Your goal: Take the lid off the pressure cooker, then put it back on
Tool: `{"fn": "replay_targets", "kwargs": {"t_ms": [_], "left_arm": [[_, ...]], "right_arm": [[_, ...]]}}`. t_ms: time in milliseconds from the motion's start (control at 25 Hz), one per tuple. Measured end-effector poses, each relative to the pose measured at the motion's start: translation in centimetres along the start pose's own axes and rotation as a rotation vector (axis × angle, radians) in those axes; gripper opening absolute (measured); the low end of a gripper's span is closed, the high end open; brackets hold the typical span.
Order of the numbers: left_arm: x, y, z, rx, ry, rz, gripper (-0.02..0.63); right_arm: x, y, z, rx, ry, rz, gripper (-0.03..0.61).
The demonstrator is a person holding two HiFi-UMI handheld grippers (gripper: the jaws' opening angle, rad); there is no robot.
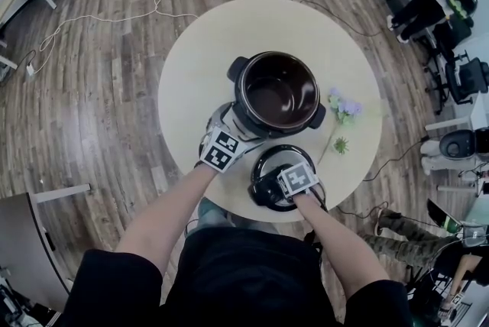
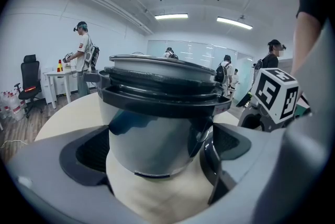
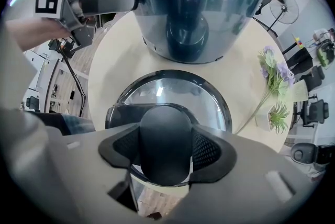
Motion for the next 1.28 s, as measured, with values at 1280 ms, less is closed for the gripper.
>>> {"fn": "replay_targets", "kwargs": {"t_ms": [1280], "left_arm": [[-0.1, -0.2, 0.0, 0.000, -0.002, -0.001, 0.591]], "right_arm": [[-13.8, 6.8, -32.0, -0.126, 0.144, 0.156, 0.285]]}}
Point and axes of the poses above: the fingertips, and each gripper's own axes: z forward along the fingers, x to its left, y out of its top, the point moved 8 cm from there along -z, backward along the fingers, and after that the axes turned 5 degrees about x, right-handed, at the moved point
